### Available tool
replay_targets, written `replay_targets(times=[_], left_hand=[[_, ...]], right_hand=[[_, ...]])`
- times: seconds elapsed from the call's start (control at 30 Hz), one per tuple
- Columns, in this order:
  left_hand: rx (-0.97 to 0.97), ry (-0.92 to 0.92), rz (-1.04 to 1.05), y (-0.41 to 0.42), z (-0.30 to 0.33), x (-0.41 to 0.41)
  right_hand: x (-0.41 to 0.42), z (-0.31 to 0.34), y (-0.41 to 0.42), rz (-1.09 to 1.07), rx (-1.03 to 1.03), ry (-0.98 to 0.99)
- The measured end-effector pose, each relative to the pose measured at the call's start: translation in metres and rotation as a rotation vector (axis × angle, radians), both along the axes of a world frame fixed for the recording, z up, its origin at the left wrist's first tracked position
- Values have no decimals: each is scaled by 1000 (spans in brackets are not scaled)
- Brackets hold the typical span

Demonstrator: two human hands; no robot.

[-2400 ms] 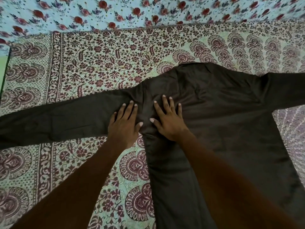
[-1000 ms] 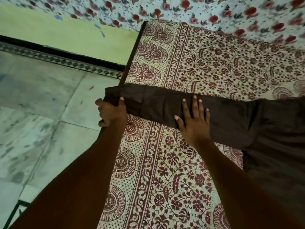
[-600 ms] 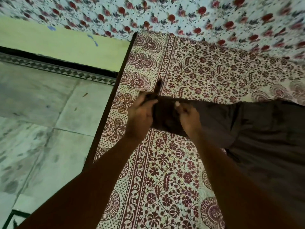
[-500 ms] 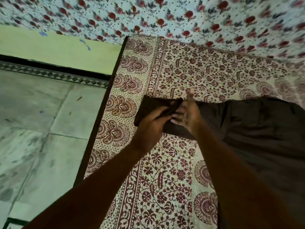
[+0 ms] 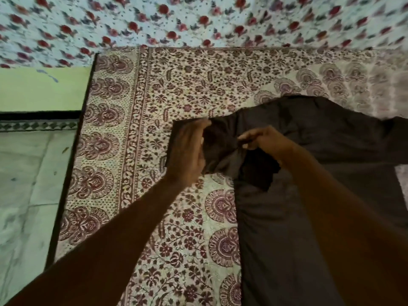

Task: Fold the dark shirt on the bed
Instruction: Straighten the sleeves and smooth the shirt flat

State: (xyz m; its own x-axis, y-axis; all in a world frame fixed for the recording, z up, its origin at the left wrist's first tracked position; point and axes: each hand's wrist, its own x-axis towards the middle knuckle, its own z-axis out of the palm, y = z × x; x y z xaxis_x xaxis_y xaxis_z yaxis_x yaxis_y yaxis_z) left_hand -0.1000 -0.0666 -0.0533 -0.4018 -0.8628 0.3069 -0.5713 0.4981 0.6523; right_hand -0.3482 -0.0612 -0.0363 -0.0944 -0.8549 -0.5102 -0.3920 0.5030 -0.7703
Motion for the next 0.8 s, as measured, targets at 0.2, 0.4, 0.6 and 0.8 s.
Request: replay_targets(times=[0.2,0.4,0.6,0.8], left_hand=[[239,-683,-291,-37,-6,-89],[220,-880,-86,-26,15,-158],[406,-618,-14,-15,25,-206],[229,-803,127,-19,29,-261]], right_hand=[[-97,17,45,-58,-47,-86],[-202,14,81,237,12,283],[-281,15,87,188,99,576],[-328,6,87,105,164,780]])
